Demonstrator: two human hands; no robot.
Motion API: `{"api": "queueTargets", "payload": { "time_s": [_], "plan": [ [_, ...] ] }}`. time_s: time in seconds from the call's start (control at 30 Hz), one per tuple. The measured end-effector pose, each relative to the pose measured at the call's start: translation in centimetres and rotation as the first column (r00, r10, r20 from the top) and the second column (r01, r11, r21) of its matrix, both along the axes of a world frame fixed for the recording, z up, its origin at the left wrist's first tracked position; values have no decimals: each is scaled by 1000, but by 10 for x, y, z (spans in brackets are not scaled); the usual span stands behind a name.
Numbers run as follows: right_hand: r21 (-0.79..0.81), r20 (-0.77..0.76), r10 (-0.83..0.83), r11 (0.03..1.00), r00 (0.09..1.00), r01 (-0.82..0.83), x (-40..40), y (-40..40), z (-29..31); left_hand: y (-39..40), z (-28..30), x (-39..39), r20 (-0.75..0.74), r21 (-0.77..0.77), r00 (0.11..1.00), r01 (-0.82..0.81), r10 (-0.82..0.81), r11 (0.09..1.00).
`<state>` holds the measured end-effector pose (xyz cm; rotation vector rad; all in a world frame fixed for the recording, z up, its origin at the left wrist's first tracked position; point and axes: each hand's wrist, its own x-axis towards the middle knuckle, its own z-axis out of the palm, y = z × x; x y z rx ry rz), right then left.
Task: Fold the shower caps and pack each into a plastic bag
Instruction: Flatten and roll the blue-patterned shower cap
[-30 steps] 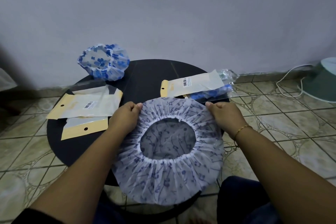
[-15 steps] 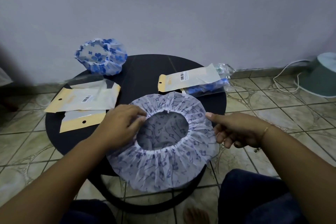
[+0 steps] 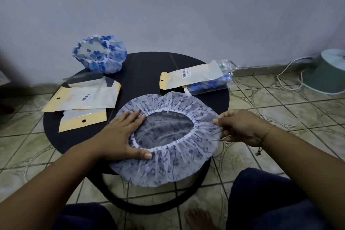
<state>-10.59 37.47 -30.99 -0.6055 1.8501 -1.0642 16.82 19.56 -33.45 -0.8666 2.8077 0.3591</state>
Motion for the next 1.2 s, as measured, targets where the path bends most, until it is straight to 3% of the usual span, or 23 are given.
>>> {"api": "queueTargets", "payload": {
  "time_s": [0.1,0.17,0.23,0.3,0.37,0.47,0.57,0.7,0.87,1.0,1.2],
  "plan": [
    [-24,-362,60,997,930,-73,-3,1,3,2,0,-1,-136,-5,991,-9,8,1000],
    [-55,-709,77,985,701,-164,-7,6,4,5,7,0,-305,-7,952,-35,31,999],
    [-51,-925,81,942,371,-332,-11,13,-2,8,16,7,-471,41,878,-67,78,997],
    [46,-978,143,858,152,-511,-15,20,-16,6,24,20,-549,37,832,-65,75,997],
    [145,-967,241,790,84,-595,-16,26,-29,1,22,35,-530,35,844,-71,79,997],
    [200,-955,294,745,44,-637,-20,26,-43,-2,15,51,-449,164,886,-42,112,986],
    [159,-965,257,735,53,-659,-27,23,-46,-3,15,63,-367,296,922,-13,126,955],
    [13,-962,192,740,193,-673,-28,14,-43,-5,20,70,-204,360,977,21,57,933],
    [-134,-920,132,778,369,-614,-16,5,-30,-5,22,67,-293,334,947,-30,134,942],
    [-224,-852,56,859,520,-460,-12,-5,-27,-2,20,63,-465,363,844,-93,267,927],
    [-264,-710,-17,933,704,-245,-8,-31,-23,4,17,40,-647,267,598,-403,473,875]
  ]
}}
